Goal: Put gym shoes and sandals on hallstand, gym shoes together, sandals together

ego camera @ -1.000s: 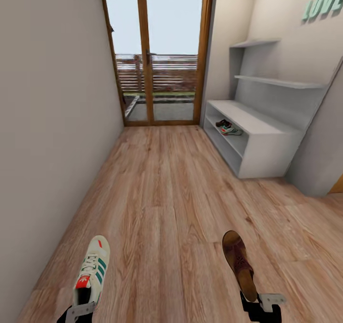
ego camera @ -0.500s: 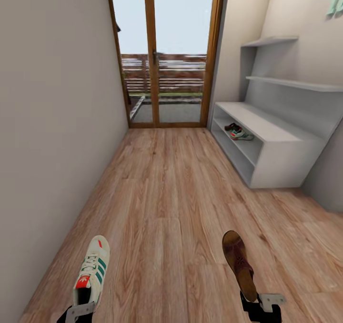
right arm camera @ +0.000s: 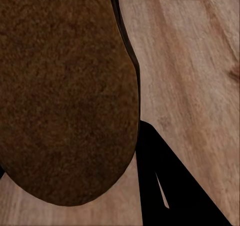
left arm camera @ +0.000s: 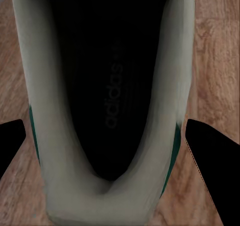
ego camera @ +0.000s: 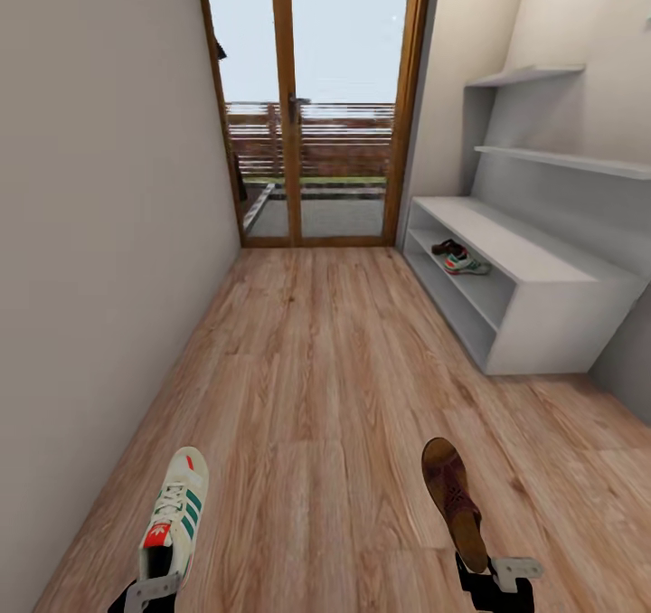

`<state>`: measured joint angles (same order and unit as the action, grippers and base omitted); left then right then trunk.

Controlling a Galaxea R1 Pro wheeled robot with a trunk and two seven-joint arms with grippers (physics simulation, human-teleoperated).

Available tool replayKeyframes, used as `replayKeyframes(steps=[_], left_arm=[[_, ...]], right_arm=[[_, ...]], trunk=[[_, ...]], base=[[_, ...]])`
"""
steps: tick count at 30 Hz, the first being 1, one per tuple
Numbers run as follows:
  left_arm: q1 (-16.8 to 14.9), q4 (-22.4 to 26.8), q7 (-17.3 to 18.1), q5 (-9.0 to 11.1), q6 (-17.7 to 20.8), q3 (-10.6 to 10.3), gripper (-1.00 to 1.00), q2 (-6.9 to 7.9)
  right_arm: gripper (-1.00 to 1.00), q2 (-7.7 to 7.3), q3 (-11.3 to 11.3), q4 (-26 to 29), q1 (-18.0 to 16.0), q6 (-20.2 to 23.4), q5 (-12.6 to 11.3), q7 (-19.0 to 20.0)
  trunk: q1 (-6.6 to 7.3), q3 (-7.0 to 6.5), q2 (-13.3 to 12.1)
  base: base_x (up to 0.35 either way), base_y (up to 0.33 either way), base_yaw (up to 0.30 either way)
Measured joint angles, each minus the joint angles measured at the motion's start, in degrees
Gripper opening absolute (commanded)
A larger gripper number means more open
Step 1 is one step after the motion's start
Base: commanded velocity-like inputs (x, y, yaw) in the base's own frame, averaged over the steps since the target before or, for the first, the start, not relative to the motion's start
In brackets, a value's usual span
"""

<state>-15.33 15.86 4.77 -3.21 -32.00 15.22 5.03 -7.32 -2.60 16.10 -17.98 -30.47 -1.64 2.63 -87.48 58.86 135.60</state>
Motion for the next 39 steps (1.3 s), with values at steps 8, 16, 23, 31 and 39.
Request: replayKeyframes(steps=[8,16,23,31,39], left_arm=[[0.0,0.0,0.0,0.1,0.0,0.0,-1.0,0.0],[0.0,0.0,0.0,0.3,0.0,0.0,-1.0,0.0],[0.0,0.0,0.0,0.3,0.0,0.0,-1.0,0.0],[0.0,0.0,0.0,0.3,0.0,0.0,-1.0,0.0],[0.0,0.0,0.0,0.3,0.0,0.0,-1.0,0.0]], right_arm=[[-1.0,0.01,0.0,-0.1,0.0,0.0,0.0,0.0],[-1.0,0.01,0.0,-0.1,0.0,0.0,0.0,0.0],[-1.0,0.01,0.0,-0.1,0.0,0.0,0.0,-0.1],[-1.0,0.01,0.0,0.0,0.0,0.0,0.0,-0.1],[-1.0,-0.04,0.0,-0.1,0.0,0.0,0.0,-0.1]], trunk=[[0.0,0.0,0.0],[0.0,0.0,0.0],[0.0,0.0,0.0],[0.0,0.0,0.0],[0.0,0.0,0.0]], base=[[0.329,0.117,0.0],[0.314,0.109,0.0],[0.319,0.008,0.021],[0.324,0.0,0.051],[0.325,0.0,0.003]])
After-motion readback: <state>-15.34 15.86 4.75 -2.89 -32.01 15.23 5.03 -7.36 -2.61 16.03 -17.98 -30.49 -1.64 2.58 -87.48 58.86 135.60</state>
